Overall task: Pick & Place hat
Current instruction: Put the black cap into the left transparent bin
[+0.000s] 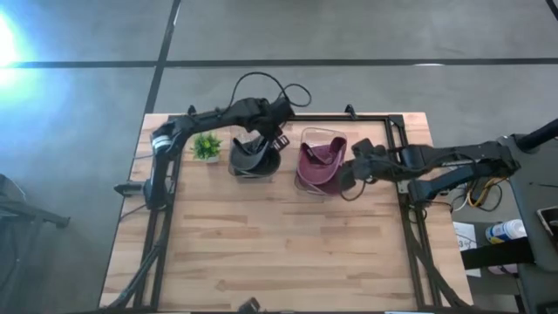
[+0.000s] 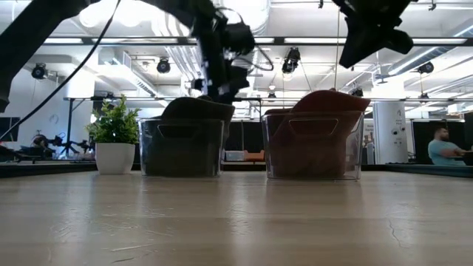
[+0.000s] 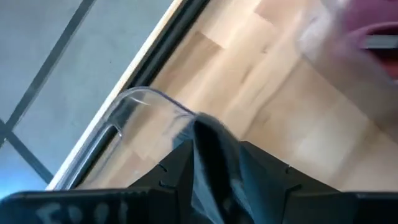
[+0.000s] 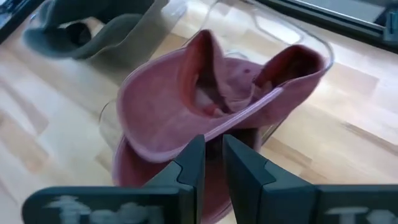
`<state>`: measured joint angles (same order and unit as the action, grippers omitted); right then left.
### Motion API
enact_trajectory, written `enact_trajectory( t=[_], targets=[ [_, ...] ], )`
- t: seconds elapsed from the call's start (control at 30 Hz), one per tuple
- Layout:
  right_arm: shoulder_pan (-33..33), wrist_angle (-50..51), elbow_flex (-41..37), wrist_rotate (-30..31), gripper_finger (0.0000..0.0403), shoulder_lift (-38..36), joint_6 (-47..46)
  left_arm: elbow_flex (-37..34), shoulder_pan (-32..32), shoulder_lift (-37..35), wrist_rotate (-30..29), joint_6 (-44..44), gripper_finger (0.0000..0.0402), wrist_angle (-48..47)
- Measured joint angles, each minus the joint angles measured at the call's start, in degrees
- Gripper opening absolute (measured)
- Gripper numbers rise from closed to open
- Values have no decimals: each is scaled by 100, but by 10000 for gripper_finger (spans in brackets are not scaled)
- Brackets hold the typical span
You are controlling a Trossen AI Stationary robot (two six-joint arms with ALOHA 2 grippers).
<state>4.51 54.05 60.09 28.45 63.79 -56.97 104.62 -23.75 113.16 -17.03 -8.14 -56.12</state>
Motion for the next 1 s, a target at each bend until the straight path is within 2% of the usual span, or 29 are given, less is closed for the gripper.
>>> enact_trajectory(
  t=[0.2,0.53,0.63,0.7,0.77,1.0],
  targets=[
    [-447,9,-10,0,54,4,-176,-621,-441,0,952,47,122,529],
    [-795,3,-19,-6,54,8,-308,-1091,-465,-33,736,55,122,693],
    [-795,8,-21,-31,54,8,-329,-1018,-426,-85,629,-114,122,275],
    [-795,12,-25,-46,54,6,-396,-1074,-387,-150,258,0,122,256],
    [-790,16,-34,-54,54,6,-409,-1093,-382,-188,53,134,122,630],
    [-775,42,-38,-68,54,6,-403,-1473,-464,-178,326,-76,122,501]
  ],
)
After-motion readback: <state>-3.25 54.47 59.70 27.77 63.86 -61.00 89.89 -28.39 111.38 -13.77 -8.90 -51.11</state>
